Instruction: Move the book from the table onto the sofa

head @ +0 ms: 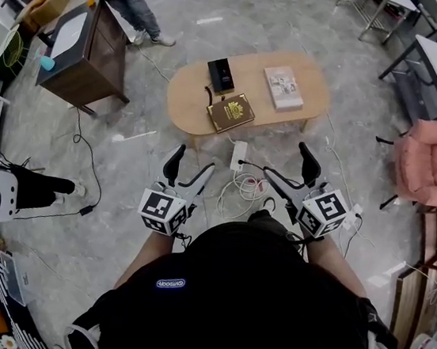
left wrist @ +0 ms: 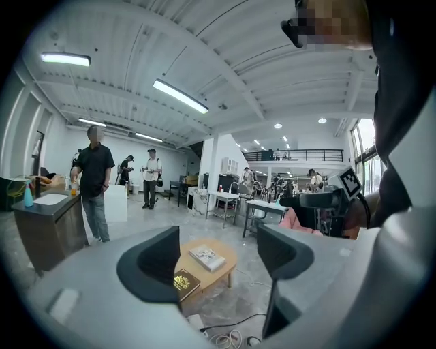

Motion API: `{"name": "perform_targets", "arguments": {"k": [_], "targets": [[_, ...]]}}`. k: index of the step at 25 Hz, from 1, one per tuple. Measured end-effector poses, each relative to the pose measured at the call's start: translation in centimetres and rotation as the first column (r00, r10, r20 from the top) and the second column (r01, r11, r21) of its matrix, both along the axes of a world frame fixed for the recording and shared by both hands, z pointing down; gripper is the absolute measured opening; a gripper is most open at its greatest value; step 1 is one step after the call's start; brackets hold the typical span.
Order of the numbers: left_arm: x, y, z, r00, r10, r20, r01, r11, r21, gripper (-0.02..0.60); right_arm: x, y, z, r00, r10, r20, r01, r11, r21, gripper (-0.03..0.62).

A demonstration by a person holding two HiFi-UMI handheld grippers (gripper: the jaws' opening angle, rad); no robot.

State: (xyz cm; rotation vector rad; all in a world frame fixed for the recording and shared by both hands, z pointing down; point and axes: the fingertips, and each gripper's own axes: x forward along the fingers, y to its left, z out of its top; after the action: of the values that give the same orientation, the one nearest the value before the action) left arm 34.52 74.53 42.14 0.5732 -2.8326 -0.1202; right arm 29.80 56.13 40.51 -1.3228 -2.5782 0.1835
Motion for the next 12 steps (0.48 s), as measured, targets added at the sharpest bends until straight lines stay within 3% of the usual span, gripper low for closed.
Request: {"name": "perform_targets", "arguments": {"k": [6, 12], "targets": [[-3.5, -1.0, 1.9, 0.998, -0.059, -0.036, 0.059, 0.998, -0.015, 0.354, -3.7, -1.1, 1.7, 0.999, -0.03, -0.012, 0.031, 0.999, 0.025, 0.503], [-6.6, -1.9, 3.4, 0.991, -0.126, -0.044, 0.125, 0.992, -0.011, 0.356, -7.7, -1.0, 3.1, 0.997, -0.068, -0.046, 0.068, 0.998, -0.007, 0.506]]}}
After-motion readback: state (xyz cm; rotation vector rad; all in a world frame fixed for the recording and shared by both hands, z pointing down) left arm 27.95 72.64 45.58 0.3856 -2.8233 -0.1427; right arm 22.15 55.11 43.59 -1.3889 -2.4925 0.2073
